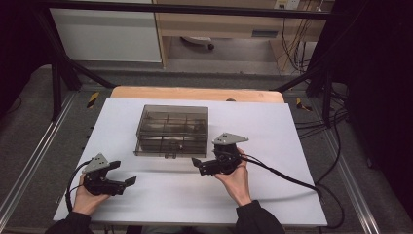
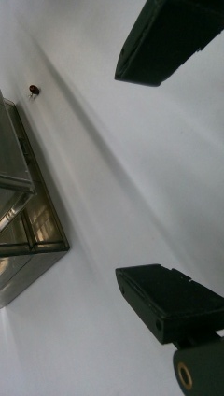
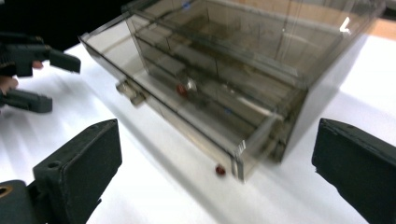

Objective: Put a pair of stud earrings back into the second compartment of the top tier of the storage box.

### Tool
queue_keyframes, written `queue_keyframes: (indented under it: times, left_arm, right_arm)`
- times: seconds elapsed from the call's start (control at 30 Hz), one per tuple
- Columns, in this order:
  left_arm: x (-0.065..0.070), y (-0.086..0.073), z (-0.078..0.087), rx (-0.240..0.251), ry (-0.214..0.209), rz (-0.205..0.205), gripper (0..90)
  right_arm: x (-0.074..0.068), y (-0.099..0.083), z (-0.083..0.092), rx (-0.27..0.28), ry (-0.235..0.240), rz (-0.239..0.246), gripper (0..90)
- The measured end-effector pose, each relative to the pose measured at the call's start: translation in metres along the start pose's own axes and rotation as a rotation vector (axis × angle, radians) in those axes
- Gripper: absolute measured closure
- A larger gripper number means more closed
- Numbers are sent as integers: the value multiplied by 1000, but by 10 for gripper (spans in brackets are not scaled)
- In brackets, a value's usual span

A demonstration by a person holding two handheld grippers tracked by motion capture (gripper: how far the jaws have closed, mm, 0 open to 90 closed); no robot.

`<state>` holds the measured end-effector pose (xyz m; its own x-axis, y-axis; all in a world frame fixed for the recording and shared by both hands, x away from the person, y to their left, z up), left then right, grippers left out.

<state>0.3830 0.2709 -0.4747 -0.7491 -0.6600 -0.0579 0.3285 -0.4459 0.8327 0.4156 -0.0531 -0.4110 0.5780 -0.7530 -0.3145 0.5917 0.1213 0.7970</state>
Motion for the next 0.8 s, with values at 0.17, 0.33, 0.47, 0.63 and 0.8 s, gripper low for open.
queue_keyframes:
  times: [0.17, 0.33, 0.47, 0.63, 0.8]
  left_arm:
    - [0, 0, 0, 0, 0, -1, 55]
    - [0, 0, 0, -1, 1, -1, 54]
    - [0, 0, 0, 1, 0, 0, 54]
    - [0, 0, 0, 1, 1, 0, 54]
    - [0, 0, 0, -1, 1, -2, 54]
  right_arm:
    - [9, -16, 2, -15, 0, -24, 16]
    - [16, -31, -3, -43, -10, -46, 15]
    - [18, -39, -10, -68, -26, -48, 15]
    - [18, -47, -21, -86, -21, -54, 21]
    - [22, -50, -32, -88, -32, -59, 60]
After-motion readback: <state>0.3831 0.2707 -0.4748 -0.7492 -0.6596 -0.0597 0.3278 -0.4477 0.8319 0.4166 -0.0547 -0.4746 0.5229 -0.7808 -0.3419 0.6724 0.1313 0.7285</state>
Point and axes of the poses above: each handheld gripper's, and its own axes: z roughly backward along the jaws, y roughly out of its top, x roughly to its right, the point moved 6 cm from there along -z, roughly forward along the jaws, and after that the axes turned 12 degrees about -z, right-handed, at the moved point
